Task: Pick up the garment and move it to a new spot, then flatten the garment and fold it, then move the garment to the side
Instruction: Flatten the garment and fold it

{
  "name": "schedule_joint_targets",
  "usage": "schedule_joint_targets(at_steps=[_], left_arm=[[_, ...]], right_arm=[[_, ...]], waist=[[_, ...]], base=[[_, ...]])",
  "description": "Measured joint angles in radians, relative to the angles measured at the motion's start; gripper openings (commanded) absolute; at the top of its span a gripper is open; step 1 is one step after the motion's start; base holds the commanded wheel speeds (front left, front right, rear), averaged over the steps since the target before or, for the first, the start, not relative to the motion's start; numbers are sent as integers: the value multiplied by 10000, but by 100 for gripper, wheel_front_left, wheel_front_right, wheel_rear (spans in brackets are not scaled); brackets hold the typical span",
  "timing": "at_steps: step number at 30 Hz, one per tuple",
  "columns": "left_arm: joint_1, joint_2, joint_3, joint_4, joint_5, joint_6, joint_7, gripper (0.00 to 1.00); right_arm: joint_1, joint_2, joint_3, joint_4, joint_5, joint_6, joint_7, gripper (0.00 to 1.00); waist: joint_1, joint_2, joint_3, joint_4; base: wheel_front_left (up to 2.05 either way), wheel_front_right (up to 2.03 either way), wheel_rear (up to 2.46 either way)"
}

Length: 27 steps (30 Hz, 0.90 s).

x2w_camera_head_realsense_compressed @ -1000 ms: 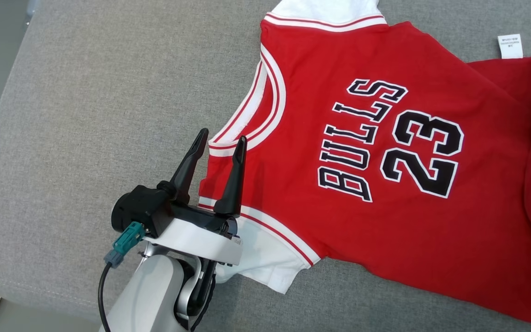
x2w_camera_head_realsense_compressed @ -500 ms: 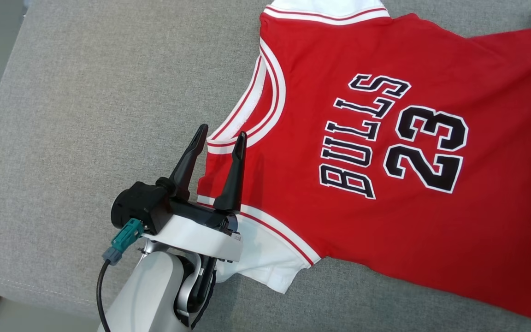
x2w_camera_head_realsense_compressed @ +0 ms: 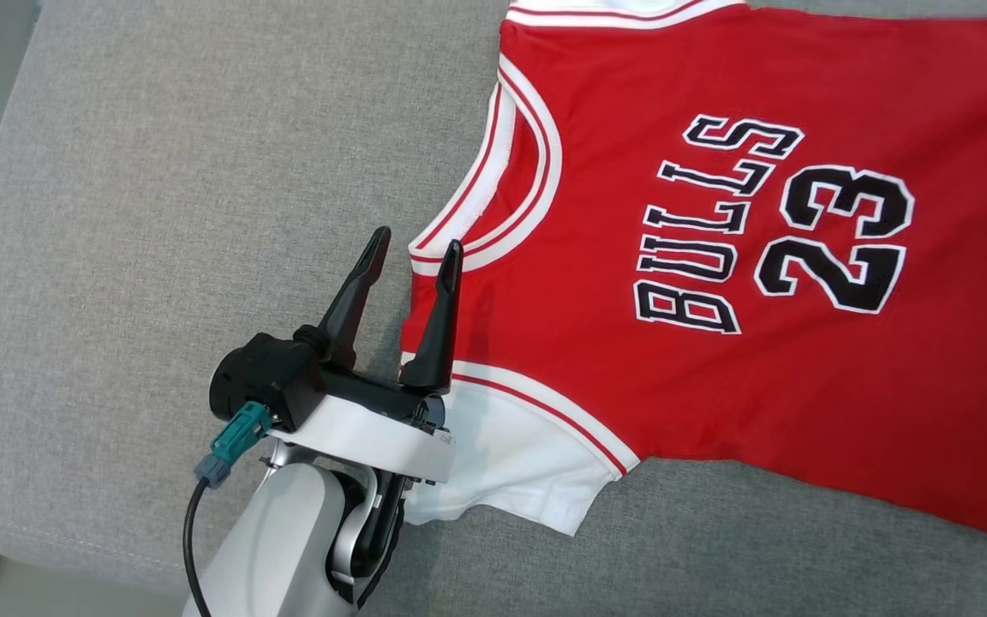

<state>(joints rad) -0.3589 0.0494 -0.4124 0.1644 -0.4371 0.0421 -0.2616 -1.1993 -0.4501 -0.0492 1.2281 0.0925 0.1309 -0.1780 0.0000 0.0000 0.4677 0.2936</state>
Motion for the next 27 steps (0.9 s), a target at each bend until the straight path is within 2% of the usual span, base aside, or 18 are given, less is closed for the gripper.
schedule_joint_targets(at_steps=[4, 9, 15, 19, 27], left_arm=[[2, 0, 92, 94, 52, -13, 0, 100], [40, -2, 270, 174, 140, -15, -2, 100], [365, -6, 662, 416, 309, -12, -2, 100], [651, -8, 965, 487, 339, 2, -4, 100], [1603, -4, 1524, 713, 518, 6, -17, 100]], right_arm=[[104, 286, -17, 171, -431, 0, -211, 100], [495, 763, -59, 163, -433, 2, -541, 100], [1609, 1482, 136, -803, 33, 0, -798, 100], [2935, 1768, 245, -2686, 552, 0, -834, 100], [7059, 2483, -173, -7024, 1106, 0, -836, 100]], waist=[[0, 0, -282, -153], [0, 0, -753, -361], [0, 0, -1644, -794], [0, 0, -2260, -1113], [0, 0, -3443, -1561]], base=[[0, 0, 0], [0, 0, 0], [0, 0, 0], [0, 0, 0], [0, 0, 0]])
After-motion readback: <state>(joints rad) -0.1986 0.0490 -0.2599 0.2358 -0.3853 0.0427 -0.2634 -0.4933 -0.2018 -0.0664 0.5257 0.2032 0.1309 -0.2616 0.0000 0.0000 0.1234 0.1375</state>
